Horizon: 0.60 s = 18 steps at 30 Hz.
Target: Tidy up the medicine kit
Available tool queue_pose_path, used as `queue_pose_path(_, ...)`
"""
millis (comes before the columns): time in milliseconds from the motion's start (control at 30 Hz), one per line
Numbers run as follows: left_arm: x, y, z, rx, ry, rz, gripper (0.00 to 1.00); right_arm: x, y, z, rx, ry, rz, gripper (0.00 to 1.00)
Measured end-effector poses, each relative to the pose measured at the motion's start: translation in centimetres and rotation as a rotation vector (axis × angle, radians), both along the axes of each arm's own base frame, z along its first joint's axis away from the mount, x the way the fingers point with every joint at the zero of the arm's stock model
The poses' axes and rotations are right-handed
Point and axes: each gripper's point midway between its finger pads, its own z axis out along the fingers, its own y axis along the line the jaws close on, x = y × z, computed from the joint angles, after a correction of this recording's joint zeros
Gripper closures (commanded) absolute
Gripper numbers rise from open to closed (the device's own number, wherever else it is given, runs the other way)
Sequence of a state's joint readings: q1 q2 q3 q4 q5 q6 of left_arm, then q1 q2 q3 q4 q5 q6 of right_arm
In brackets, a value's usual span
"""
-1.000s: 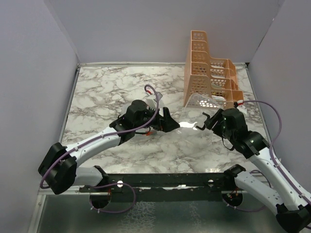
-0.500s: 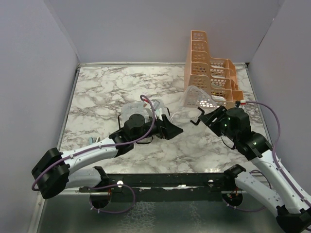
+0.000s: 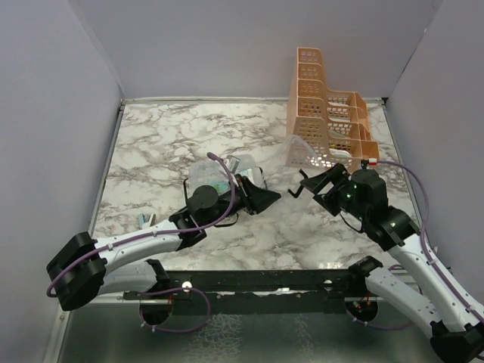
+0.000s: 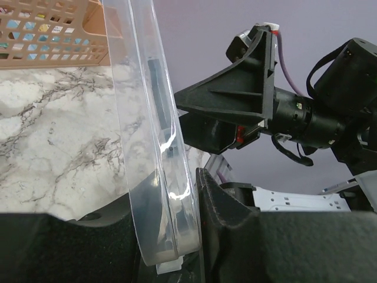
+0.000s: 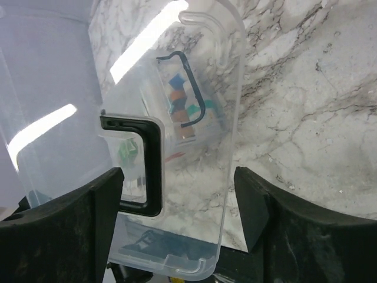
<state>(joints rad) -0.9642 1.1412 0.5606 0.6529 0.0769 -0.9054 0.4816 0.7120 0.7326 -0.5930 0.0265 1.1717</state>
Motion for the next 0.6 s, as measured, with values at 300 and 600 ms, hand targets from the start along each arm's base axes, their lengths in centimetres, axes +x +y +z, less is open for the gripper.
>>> queue_pose_path(300, 2.3, 1.4, 0.8, 0.096, -0.026, 0.03, 0.72, 0.1, -0.7, 1.0, -0.075, -0.098, 0.029, 0.12)
queue_pose_path(600, 7.8, 8.7, 1.9, 0.214, 0.097, 0.087, 0.71, 1.5, -0.3, 4.2, -0.23, -0.237, 0.146, 0.15)
